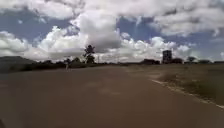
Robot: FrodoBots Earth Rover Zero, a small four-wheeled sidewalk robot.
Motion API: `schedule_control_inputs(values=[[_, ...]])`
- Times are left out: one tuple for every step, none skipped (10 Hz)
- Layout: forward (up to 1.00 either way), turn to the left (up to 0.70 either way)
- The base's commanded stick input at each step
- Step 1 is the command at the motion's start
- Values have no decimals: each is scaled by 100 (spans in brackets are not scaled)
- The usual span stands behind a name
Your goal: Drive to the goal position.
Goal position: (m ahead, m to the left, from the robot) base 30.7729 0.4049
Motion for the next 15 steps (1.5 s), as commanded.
schedule_control_inputs(values=[[100, 0], [100, 0], [100, 0], [100, 0], [100, 0], [100, 0], [100, -22], [100, -26], [100, -30], [100, -34], [100, 0], [100, 0], [100, 0], [100, 0], [100, 0]])
